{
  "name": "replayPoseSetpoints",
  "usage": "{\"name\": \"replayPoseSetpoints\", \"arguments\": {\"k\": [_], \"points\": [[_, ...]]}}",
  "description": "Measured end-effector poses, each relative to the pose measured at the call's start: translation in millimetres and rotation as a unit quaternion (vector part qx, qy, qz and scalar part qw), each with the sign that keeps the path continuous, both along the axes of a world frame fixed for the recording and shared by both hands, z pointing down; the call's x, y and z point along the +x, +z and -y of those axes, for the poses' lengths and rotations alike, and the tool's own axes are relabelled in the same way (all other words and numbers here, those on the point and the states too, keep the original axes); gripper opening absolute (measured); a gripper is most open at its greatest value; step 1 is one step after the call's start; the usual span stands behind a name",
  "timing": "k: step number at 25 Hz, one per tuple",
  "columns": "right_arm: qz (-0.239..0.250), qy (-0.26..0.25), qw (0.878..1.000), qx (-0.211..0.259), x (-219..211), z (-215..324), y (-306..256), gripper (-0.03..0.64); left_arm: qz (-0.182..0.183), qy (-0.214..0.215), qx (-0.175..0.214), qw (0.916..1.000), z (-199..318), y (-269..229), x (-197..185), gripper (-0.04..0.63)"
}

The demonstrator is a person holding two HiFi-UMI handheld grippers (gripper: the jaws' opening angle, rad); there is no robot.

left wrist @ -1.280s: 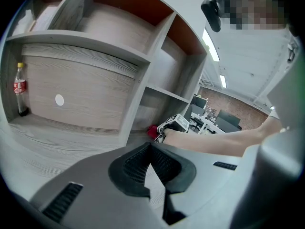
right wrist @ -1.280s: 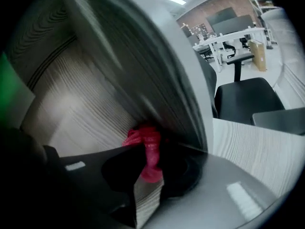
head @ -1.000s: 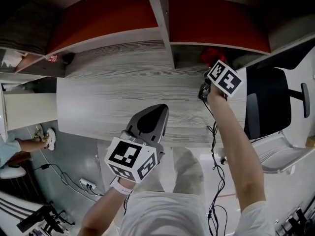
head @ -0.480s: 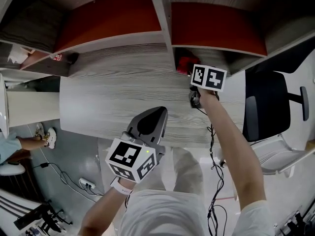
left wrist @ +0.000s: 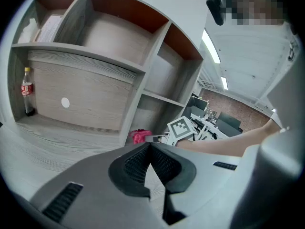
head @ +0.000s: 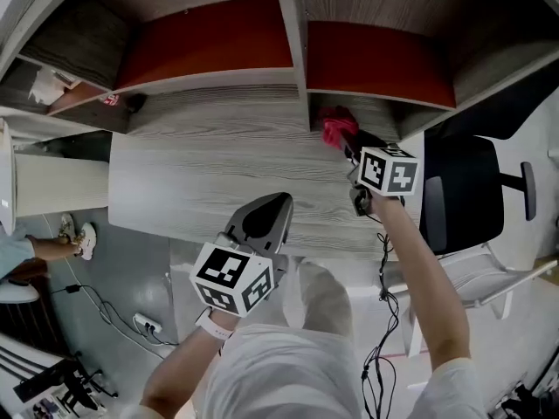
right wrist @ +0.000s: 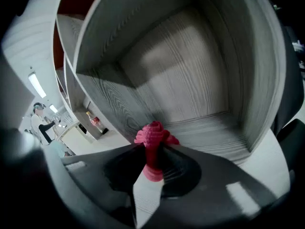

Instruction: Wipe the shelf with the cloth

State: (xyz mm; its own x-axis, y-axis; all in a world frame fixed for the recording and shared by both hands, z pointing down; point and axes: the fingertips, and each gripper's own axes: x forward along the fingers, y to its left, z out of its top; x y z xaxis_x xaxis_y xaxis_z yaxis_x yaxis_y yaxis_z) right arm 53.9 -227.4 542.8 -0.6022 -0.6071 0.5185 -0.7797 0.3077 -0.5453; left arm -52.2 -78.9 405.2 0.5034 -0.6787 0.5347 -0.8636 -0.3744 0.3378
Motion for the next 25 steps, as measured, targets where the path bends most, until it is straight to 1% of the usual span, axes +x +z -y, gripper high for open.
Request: {"name": "replayPoseSetpoints", "arguments": {"k": [3, 10, 13, 16, 21, 25], "points": [[0.004, 0.006, 1.0, 0.029, 13.8, -13.0, -28.2, 0.087, -0.002, -0.002, -0.002, 1.0, -5.8, -6.6, -1.1, 0.006], [0.015, 0.014, 0.996, 0.086, 32.9, -42.6, -105.4, 0.087, -0.006, -0.005, 0.013, 0.9999, -8.4, -35.5, -3.7, 0.006], [0.008, 0.015, 0.994, 0.105, 44.3, -60.5, -135.2, 0.087, -0.011, -0.008, 0.02, 0.9997, -11.4, -48.2, -1.7, 0.006], [-0.01, 0.007, 0.992, 0.125, 48.1, -80.9, -162.6, 0.087, -0.018, -0.012, 0.027, 0.9994, -15.4, -62.3, -4.4, 0.006], [-0.02, -0.015, 0.987, 0.16, 55.1, -119.0, -210.8, 0.087, -0.033, -0.005, 0.043, 0.9985, -22.1, -87.5, -2.9, 0.006], [-0.01, -0.025, 0.983, 0.181, 64.6, -153.9, -243.1, 0.089, -0.04, -0.001, 0.057, 0.9976, -31.8, -110.0, 2.0, 0.006]]}}
